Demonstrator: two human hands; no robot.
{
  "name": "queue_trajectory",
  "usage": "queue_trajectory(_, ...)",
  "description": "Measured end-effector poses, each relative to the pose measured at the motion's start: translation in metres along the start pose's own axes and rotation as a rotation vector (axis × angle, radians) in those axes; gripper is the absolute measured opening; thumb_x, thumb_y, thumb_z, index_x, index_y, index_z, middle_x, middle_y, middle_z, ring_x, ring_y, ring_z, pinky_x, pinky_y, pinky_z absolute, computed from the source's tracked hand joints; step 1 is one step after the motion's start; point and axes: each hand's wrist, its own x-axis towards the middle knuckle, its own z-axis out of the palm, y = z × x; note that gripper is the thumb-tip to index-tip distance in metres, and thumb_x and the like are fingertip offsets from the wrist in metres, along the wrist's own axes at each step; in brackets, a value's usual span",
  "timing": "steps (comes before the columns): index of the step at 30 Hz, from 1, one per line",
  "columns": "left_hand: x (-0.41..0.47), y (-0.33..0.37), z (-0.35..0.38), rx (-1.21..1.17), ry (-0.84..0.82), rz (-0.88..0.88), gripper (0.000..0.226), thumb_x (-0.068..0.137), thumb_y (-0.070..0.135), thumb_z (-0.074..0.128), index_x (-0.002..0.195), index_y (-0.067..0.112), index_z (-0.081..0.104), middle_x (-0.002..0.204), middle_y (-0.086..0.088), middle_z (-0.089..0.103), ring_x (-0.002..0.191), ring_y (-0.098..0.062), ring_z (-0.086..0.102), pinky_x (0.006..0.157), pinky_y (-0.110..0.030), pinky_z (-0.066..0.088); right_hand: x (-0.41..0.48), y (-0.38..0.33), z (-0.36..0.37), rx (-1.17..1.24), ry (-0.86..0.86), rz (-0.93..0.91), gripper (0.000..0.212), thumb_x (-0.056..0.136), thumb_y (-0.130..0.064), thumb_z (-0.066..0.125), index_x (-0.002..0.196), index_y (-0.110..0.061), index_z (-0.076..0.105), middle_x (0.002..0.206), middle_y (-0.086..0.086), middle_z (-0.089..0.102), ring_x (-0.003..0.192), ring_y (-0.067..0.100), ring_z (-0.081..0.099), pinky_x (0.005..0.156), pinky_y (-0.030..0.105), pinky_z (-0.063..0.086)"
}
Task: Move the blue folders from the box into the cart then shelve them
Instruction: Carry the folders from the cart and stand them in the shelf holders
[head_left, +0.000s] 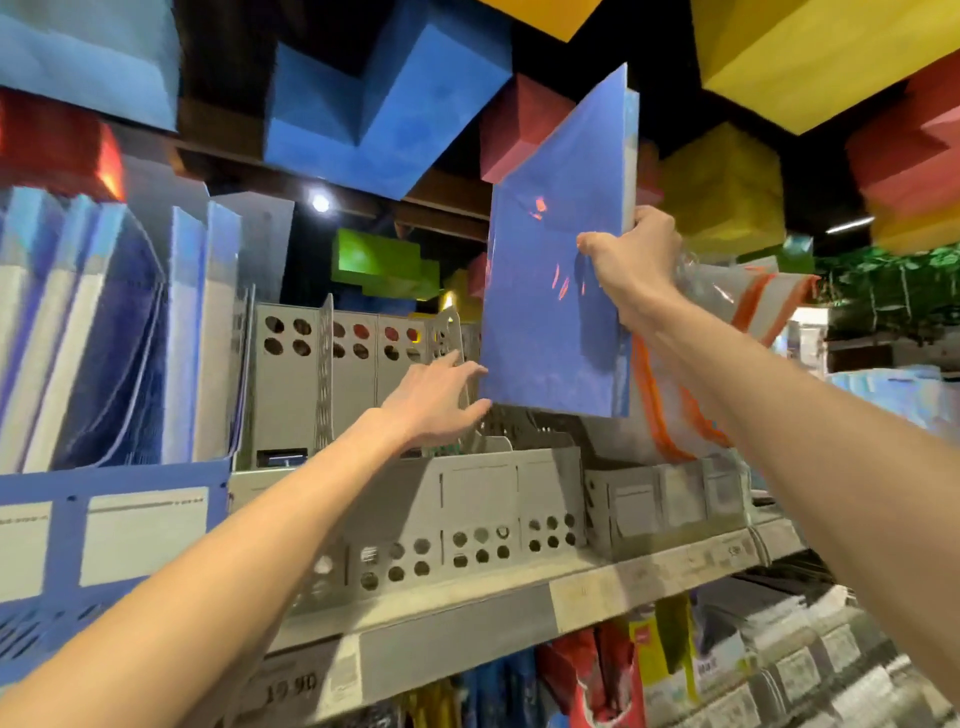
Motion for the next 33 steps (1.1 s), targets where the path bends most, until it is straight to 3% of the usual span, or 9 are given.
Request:
queue_trajectory(6, 0.015, 0.013, 0.008, -0.04, 0.116, 0.011, 0.055, 0.099, 0.05, 0.05, 0.146, 0.024, 0.046, 0.16, -0.011, 0.034, 0.151, -0.025, 0.026, 0.121, -0.047, 0.022, 0.024, 0.024, 0.003, 0.013, -0.017, 0.0, 0.016, 0.073, -0.013, 0.068, 0.088, -0.01, 0.066, 0.088, 0.003, 0.066, 0.077, 0.021, 0.059, 0.044, 0.019, 0.035)
queue_trajectory(9, 0.021, 0.032, 0.01, -0.144, 0.138, 0.012, 0.055, 0.1, 0.05, 0.05, 0.146, 0.02, 0.047, 0.157, -0.003, 0.041, 0.15, -0.019, 0.028, 0.121, -0.047, 0.025, 0.034, 0.03, -0.003, 0.034, -0.009, 0.01, 0.017, 0.071, -0.015, 0.068, 0.087, -0.011, 0.065, 0.09, 0.005, 0.069, 0.084, 0.027, 0.066, 0.059, 0.028, 0.049)
queue_trajectory(11, 0.024, 0.039, 0.014, -0.202, 0.126, 0.002, 0.057, 0.099, 0.052, 0.05, 0.146, 0.02, 0.047, 0.153, 0.0, 0.047, 0.144, -0.018, 0.039, 0.119, -0.047, 0.031, 0.041, 0.035, -0.008, 0.026, -0.008, 0.015, 0.022, 0.069, -0.017, 0.068, 0.09, -0.009, 0.067, 0.092, 0.006, 0.069, 0.086, 0.028, 0.066, 0.065, 0.033, 0.053)
queue_trajectory(15, 0.03, 0.045, 0.02, -0.226, 0.087, -0.046, 0.059, 0.098, 0.056, 0.049, 0.147, 0.025, 0.045, 0.151, 0.002, 0.05, 0.139, -0.019, 0.046, 0.116, -0.045, 0.035, 0.057, 0.038, -0.023, 0.038, -0.013, 0.011, 0.029, 0.073, -0.02, 0.07, 0.097, -0.004, 0.067, 0.098, 0.008, 0.067, 0.082, 0.025, 0.063, 0.056, 0.027, 0.041)
queue_trajectory(25, 0.042, 0.062, 0.025, -0.224, 0.101, -0.075, 0.055, 0.1, 0.049, 0.051, 0.148, 0.023, 0.044, 0.149, -0.002, 0.052, 0.137, -0.021, 0.048, 0.115, -0.042, 0.037, 0.095, 0.028, -0.065, -0.04, -0.021, -0.04, 0.035, 0.072, -0.023, 0.068, 0.104, -0.008, 0.068, 0.11, 0.008, 0.064, 0.091, 0.022, 0.062, 0.065, 0.027, 0.046)
queue_trajectory(29, 0.049, 0.068, 0.025, -0.18, 0.099, -0.093, 0.056, 0.099, 0.049, 0.052, 0.148, 0.023, 0.044, 0.15, -0.001, 0.051, 0.138, -0.021, 0.047, 0.116, -0.048, 0.036, 0.082, 0.044, -0.049, -0.046, -0.028, -0.015, 0.037, 0.07, -0.027, 0.065, 0.101, -0.007, 0.066, 0.105, 0.011, 0.066, 0.091, 0.031, 0.064, 0.07, 0.036, 0.053)
queue_trajectory(33, 0.046, 0.069, 0.031, -0.016, -0.002, -0.006, 0.056, 0.099, 0.056, 0.047, 0.146, 0.025, 0.047, 0.154, -0.002, 0.047, 0.142, -0.022, 0.044, 0.117, -0.048, 0.032, 0.06, 0.068, -0.028, -0.039, -0.084, 0.026, 0.031, 0.073, -0.017, 0.065, 0.102, -0.006, 0.065, 0.097, 0.007, 0.066, 0.082, 0.027, 0.058, 0.06, 0.027, 0.039)
